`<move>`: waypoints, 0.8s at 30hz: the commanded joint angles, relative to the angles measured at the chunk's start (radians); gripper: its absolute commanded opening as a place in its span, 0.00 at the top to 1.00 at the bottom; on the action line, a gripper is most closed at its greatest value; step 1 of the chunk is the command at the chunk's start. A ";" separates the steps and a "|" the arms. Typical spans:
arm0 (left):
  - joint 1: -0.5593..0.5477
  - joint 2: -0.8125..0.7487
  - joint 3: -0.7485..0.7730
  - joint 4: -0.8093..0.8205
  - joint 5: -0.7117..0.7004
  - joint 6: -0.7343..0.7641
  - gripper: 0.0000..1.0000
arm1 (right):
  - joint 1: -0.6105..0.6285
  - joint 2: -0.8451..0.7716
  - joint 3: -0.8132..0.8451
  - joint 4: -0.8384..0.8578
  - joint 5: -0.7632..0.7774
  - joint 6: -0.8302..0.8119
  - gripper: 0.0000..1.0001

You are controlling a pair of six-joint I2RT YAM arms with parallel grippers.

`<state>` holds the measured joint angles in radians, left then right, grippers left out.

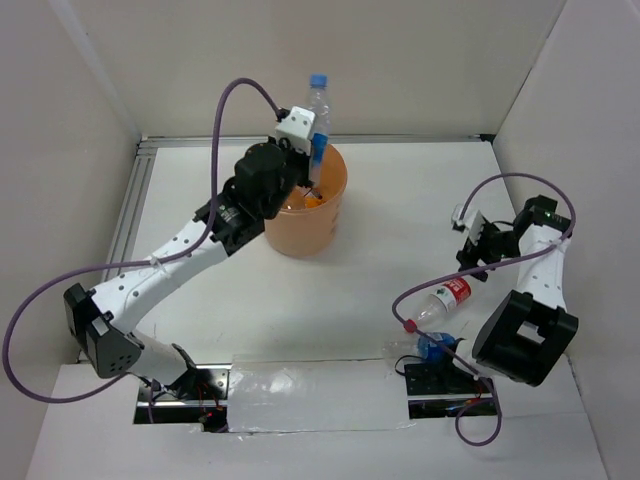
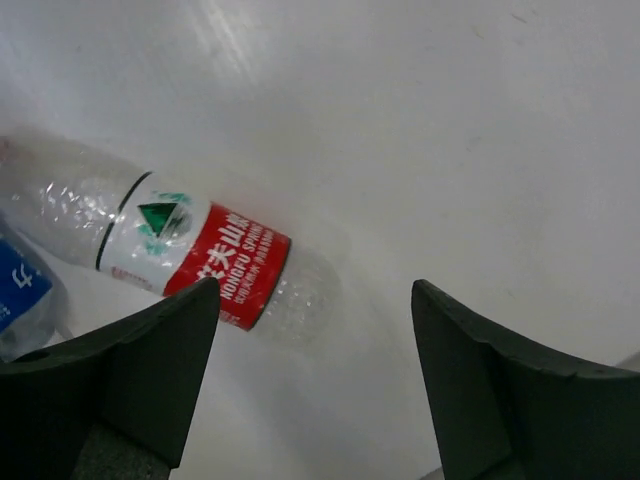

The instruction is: Put the plastic bottles in the bin

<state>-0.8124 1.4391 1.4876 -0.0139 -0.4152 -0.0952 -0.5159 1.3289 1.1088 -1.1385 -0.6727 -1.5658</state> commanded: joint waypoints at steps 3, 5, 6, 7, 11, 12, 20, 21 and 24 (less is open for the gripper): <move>0.145 0.072 -0.079 -0.009 0.036 0.046 0.86 | 0.001 -0.089 -0.138 -0.176 -0.059 -0.621 0.08; 0.166 0.116 -0.070 -0.026 0.036 0.034 0.78 | 0.011 -0.089 -0.162 -0.176 -0.080 -0.691 0.05; 0.179 0.130 -0.070 -0.037 0.047 0.034 0.63 | 0.020 -0.089 -0.162 -0.176 -0.080 -0.703 0.04; 0.179 0.141 -0.070 -0.037 0.047 0.020 0.50 | 0.020 -0.089 -0.171 -0.176 -0.080 -0.703 0.02; 0.179 0.152 -0.070 -0.037 0.019 0.020 0.00 | 0.065 -0.070 -0.161 -0.176 -0.021 -0.714 0.02; 0.158 0.130 -0.070 -0.037 0.004 0.020 0.00 | 0.080 -0.060 -0.161 -0.176 0.023 -0.723 0.02; -0.045 -0.086 -0.114 -0.054 0.055 0.124 0.00 | 0.143 -0.016 -0.248 -0.138 0.133 -0.836 0.04; -0.085 -0.112 -0.140 -0.064 0.079 0.106 0.00 | 0.152 -0.005 -0.271 -0.121 0.133 -0.836 0.04; -0.145 -0.202 -0.283 -0.046 0.174 0.036 0.00 | 0.172 -0.005 -0.319 -0.008 0.133 -0.815 0.02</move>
<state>-0.9241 1.3106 1.2949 -0.0830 -0.3317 -0.0116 -0.3676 1.3235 0.8257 -1.2343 -0.5552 -1.9736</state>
